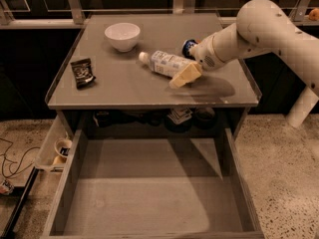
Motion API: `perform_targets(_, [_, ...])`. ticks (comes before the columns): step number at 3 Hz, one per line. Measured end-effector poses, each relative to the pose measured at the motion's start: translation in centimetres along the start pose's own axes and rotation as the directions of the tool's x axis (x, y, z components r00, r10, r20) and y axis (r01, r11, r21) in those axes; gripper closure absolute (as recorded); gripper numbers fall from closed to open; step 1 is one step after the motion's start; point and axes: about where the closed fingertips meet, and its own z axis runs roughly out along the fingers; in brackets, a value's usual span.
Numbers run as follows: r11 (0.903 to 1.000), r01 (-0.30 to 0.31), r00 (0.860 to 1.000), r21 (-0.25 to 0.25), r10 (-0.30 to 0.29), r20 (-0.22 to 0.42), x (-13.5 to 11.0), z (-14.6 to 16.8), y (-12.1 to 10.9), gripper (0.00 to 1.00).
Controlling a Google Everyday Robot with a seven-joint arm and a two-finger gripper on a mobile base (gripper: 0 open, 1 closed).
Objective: Pick blue plastic bottle from top drawer and place on counter
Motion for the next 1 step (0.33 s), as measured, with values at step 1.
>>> perform_targets(1, [1.0, 0.0, 1.0, 0.0, 0.0, 0.0, 0.0, 0.0, 0.0, 0.0])
